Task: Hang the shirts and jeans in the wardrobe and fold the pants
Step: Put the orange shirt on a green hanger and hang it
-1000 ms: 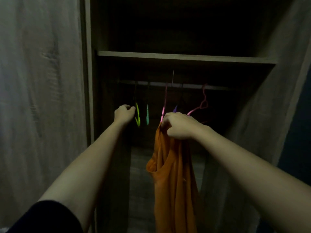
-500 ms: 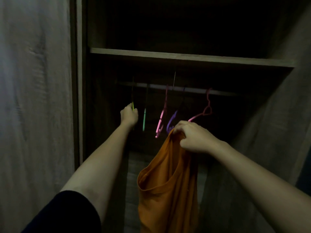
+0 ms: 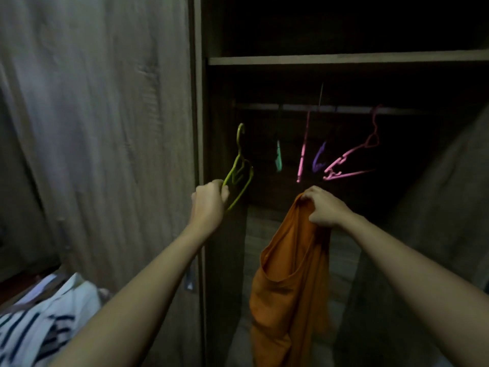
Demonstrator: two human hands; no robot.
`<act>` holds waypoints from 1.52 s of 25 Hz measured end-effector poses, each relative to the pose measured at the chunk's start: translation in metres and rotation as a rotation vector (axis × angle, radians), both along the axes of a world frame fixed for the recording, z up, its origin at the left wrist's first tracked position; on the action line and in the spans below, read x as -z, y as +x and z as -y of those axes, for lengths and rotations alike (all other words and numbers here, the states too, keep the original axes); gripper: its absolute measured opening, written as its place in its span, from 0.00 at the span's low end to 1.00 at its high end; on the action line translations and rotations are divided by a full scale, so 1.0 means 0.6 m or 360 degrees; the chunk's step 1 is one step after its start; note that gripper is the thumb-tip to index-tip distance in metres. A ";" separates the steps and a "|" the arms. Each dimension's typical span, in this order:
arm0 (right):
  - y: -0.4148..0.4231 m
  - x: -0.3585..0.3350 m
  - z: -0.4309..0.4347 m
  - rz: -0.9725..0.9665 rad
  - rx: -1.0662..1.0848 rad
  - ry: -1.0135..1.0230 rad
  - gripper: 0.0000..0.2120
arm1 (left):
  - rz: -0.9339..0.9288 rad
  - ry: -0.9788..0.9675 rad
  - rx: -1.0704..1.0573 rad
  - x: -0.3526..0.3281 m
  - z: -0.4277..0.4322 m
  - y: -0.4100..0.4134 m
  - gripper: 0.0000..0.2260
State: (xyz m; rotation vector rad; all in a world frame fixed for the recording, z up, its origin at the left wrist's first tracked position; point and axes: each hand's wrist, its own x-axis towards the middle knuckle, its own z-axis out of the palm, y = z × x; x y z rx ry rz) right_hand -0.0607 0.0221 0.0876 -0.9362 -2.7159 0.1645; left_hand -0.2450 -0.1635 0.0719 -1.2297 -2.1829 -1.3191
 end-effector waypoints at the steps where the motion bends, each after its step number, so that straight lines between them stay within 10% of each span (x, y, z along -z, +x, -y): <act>1: -0.007 0.012 -0.001 0.0027 0.0027 -0.0053 0.29 | 0.0013 -0.0013 0.0034 0.001 0.037 -0.006 0.12; 11: -0.035 0.005 0.047 0.0013 0.0115 -0.0144 0.35 | -0.0092 -0.0101 0.0409 -0.063 0.338 -0.064 0.04; 23: -0.060 -0.082 0.157 0.0140 -0.0503 0.0160 0.29 | -0.0049 0.0184 0.0904 0.060 0.200 -0.044 0.04; 30: -0.001 -0.130 0.160 -0.0349 -0.0544 0.1046 0.14 | -0.0586 0.0453 0.0392 0.053 0.156 -0.024 0.18; 35: 0.009 -0.136 0.150 -0.0451 -0.0545 0.1101 0.13 | -0.1016 0.0475 -0.0011 0.043 0.106 0.091 0.17; 38: 0.009 -0.134 0.156 -0.0459 -0.0569 0.1063 0.13 | -0.0562 0.0064 0.0160 0.041 0.063 0.155 0.19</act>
